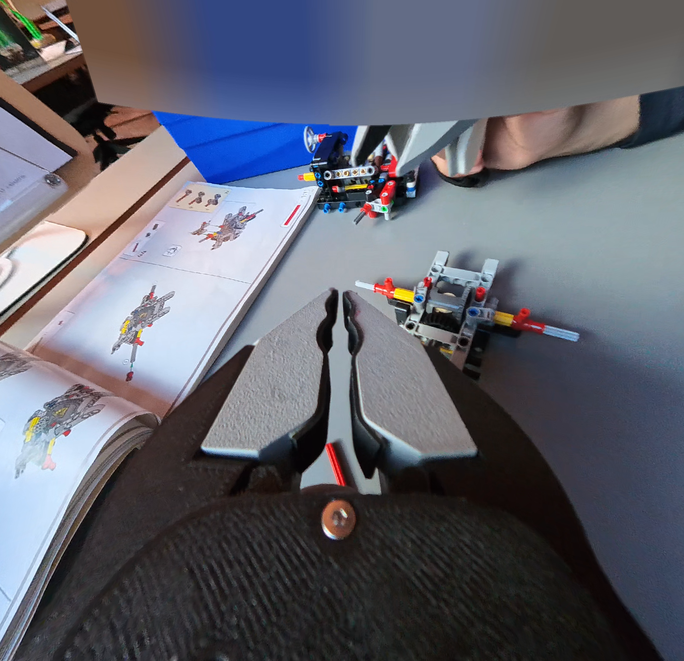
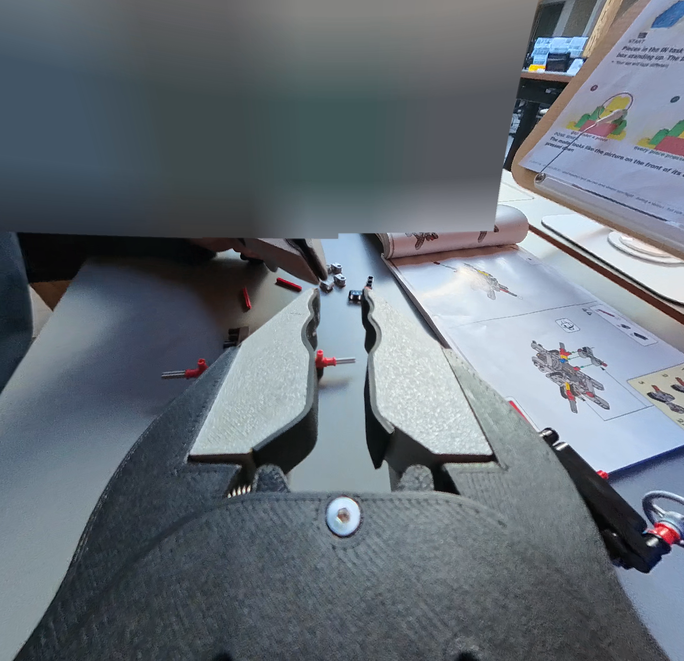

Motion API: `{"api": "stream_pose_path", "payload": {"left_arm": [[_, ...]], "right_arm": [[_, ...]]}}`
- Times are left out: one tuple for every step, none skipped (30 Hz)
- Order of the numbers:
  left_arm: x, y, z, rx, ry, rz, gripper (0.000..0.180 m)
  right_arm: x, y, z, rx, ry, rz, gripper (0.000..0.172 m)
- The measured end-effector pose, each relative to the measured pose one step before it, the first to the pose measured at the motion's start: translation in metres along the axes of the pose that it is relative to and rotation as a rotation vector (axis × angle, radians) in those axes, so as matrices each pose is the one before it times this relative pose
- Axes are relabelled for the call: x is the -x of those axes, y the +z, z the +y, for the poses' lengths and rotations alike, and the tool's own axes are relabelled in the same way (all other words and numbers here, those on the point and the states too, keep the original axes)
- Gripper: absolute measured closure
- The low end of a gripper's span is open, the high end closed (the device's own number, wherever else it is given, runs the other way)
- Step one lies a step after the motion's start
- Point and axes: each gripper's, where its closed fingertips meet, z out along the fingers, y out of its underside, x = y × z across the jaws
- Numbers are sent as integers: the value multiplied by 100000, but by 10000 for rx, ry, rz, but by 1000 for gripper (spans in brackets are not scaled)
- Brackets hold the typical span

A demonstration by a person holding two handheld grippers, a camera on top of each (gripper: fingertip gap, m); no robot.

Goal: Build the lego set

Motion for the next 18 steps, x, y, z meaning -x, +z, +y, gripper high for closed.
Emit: {"api": "stream_pose_path", "payload": {"left_arm": [[-26,-152,-18,-25,-26,77,180],[63,-139,29,18,-35,25,180],[64,-98,59,21,-46,21,180],[-6,-28,20,-34,-68,52,180],[-95,29,92,-17,-127,94,180],[-89,28,78,58,-88,84,180],[-89,14,-18,-3,-2,27,180],[-112,-29,-28,-18,84,-12,180],[-138,-12,16,26,142,-29,180],[-244,1,104,75,134,41,180],[-265,2,82,65,98,55,180],[-199,-8,-5,13,79,34,180],[-127,-6,-18,-2,36,13,180],[-87,9,-18,13,1,9,180],[-39,43,5,21,-7,-3,180],[-21,53,26,32,2,-5,180],[11,46,39,42,11,-22,180],[29,18,27,24,8,-25,180]], "right_arm": [[-72,86,316,149,77,-37,152],[7,54,206,86,160,-92,153],[29,-20,23,-9,121,-87,153],[-74,-58,-49,-46,46,-11,153],[-115,-56,9,-16,22,32,154],[-96,-39,122,60,11,1,155],[-120,-33,201,114,-2,19,156],[-144,-4,157,84,7,32,157],[-69,7,26,15,26,-14,158],[-47,41,-35,-20,36,-19,159],[-27,82,22,8,43,-17,159],[34,105,65,45,34,-38,159],[79,92,33,33,11,-42,160],[105,85,-15,0,-9,-36,160],[103,81,-19,-4,-19,-31,161],[94,86,4,16,-16,-27,161],[95,70,4,13,-15,-24,162],[105,63,-36,-11,-13,-33,162]]}}
